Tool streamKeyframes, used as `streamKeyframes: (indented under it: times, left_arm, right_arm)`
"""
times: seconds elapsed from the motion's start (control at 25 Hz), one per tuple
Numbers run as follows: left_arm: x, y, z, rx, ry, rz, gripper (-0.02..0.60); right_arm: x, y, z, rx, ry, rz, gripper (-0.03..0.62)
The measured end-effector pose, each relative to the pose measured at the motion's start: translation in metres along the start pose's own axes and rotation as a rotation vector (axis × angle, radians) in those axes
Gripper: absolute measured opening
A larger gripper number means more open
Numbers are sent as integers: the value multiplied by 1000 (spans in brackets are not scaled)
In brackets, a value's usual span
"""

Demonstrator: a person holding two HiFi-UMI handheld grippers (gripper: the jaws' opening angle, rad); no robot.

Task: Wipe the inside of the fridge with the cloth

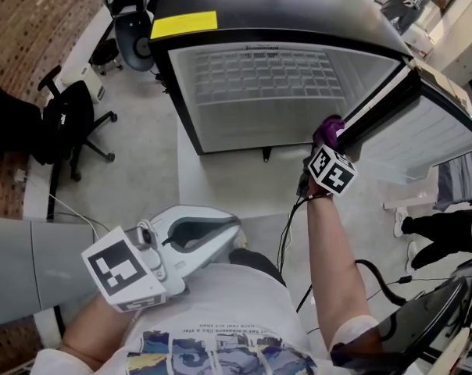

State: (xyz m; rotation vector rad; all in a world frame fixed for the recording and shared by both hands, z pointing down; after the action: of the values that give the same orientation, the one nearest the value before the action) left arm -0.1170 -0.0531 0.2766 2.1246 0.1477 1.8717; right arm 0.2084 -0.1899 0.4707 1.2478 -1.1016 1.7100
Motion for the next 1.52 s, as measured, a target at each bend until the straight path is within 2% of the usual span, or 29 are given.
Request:
streamKeyframes:
  times: [0.2,0.32,0.72,1.28,1.52]
  left_arm:
    - [-3,5,11,-18,-14,-4,8]
    - [1,10,11,-46,9,10,8]
    - [2,17,20,-96,12,20,8]
    - [3,26,25,-174,8,20,8]
    - [3,29,25,-196,4,21,8]
  right_arm:
    - [-2,5,16,21,-7,6,52]
    - [-1,8,27,16,-8,12,52]
    - [-1,19,61,-4,-6,1,52]
    - [-6,39,103,-49,-19,-36,52]
    - [-7,46,120,-82,-31,-86,52]
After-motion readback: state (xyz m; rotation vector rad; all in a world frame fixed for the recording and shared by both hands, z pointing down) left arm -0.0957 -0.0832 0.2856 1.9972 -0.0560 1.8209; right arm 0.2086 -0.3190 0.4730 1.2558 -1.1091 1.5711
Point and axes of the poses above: the fingertips, and each gripper's own axes: z forward along the fingers, y to its left, x out of its underside, the point moved 4 cm from there along -z, backward along the fingers, and after that the axes turned 15 degrees about -y, right-handed, at the moved point
